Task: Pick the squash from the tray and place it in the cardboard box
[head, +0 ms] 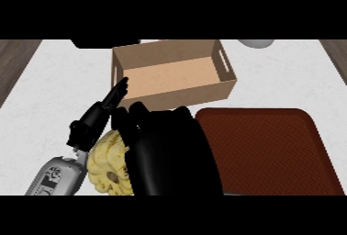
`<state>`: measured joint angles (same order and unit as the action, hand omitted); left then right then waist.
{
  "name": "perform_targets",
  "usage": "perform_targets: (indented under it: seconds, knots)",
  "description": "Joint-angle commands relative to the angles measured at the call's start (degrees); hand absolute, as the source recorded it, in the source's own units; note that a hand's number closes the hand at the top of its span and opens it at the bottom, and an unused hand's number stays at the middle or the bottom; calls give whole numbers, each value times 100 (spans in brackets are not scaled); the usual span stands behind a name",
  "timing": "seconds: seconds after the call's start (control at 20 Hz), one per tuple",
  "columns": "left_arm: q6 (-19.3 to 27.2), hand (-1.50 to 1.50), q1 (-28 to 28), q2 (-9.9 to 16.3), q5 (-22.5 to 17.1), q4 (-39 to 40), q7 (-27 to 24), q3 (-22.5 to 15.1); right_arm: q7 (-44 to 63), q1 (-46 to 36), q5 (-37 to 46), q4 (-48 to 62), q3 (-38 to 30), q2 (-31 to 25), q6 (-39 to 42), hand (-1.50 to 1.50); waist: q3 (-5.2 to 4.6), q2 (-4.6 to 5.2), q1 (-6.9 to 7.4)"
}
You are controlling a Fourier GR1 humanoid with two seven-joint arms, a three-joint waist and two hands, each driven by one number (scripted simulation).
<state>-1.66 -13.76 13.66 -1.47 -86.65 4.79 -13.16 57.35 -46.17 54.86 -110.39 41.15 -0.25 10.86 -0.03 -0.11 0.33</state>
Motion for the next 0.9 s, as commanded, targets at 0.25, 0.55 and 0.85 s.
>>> perform_targets:
  seconds: [0.25,0.55,0.85]
  knots:
    - [-275,0,114,91,-87,-437,215,257,-284,-984,-512,1453,-1132,25,-390,150,0,8,52]
    - [-71,0,65,-282,343,129,-158,53,-871,-1737,-748,2857,-1770,25,-1059,150,-2,26,55]
    - [-275,0,258,-213,195,-31,-193,246,-1602,-1924,-368,4131,-2077,25,-1377,150,-1,30,73]
